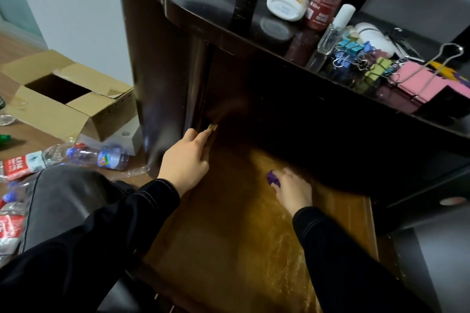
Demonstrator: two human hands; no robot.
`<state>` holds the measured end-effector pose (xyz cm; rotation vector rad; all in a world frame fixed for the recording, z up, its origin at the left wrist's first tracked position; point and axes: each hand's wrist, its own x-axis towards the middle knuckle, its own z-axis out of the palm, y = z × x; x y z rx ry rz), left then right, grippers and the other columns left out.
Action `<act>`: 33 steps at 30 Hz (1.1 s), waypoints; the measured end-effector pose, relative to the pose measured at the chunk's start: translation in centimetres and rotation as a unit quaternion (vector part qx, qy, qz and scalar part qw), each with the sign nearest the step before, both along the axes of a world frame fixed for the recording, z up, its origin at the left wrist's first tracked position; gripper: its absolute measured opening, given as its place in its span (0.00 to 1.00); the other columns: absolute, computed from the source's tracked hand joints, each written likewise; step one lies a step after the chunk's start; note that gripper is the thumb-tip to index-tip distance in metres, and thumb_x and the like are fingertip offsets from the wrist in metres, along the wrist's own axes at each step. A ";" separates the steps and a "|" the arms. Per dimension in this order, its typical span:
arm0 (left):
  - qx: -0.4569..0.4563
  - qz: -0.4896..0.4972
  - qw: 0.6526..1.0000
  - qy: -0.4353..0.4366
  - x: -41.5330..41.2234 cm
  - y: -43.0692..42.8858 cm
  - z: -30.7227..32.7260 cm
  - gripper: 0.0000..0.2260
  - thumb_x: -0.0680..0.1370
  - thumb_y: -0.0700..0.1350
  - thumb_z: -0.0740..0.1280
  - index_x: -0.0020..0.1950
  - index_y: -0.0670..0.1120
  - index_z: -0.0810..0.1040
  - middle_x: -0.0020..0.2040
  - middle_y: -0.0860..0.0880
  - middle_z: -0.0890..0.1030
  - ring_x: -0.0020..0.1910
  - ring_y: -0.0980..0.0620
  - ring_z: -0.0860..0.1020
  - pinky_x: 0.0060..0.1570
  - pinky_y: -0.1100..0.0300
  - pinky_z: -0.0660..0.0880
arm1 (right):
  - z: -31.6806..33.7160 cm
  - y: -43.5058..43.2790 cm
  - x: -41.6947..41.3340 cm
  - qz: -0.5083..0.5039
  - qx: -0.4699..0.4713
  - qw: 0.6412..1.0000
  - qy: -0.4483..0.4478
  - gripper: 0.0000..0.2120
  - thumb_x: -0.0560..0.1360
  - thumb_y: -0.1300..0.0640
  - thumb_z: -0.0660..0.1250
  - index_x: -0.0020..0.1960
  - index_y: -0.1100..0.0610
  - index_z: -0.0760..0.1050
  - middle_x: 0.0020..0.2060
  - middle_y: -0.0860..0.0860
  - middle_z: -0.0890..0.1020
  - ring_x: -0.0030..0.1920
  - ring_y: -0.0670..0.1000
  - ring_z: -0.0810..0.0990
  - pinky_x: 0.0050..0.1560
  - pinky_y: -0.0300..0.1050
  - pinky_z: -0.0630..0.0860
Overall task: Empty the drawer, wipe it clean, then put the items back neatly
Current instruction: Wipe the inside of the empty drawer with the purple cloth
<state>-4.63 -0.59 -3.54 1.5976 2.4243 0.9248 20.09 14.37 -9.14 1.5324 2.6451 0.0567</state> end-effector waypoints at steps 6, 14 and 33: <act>0.005 0.004 1.000 -0.001 0.0 0.0 0.0 0.23 0.82 0.45 0.61 0.78 0.50 0.66 0.55 0.48 0.73 0.48 0.43 0.78 0.46 0.49 0.78 | -1.1 -6.4 3.4 0.107 -0.044 0.993 0.007 0.18 0.78 0.47 0.69 0.67 0.44 0.74 0.56 0.42 0.76 0.52 0.46 0.77 0.50 0.39 0.79; 0.009 0.001 1.000 0.010 -0.3 0.3 -0.8 0.24 0.80 0.45 0.62 0.77 0.51 0.66 0.53 0.51 0.72 0.45 0.46 0.78 0.42 0.52 0.77 | 0.0 4.1 -0.9 -0.096 -0.039 0.994 -0.030 0.18 0.85 0.46 0.55 0.69 0.52 0.73 0.62 0.54 0.80 0.61 0.56 0.79 0.57 0.46 0.75; 0.008 0.004 1.000 0.010 -0.1 0.1 -0.4 0.23 0.82 0.45 0.61 0.78 0.49 0.66 0.55 0.49 0.73 0.47 0.44 0.78 0.43 0.53 0.75 | -0.2 -0.6 0.4 0.029 -0.003 1.000 0.003 0.18 0.80 0.47 0.66 0.70 0.47 0.73 0.60 0.48 0.78 0.57 0.52 0.80 0.51 0.46 0.77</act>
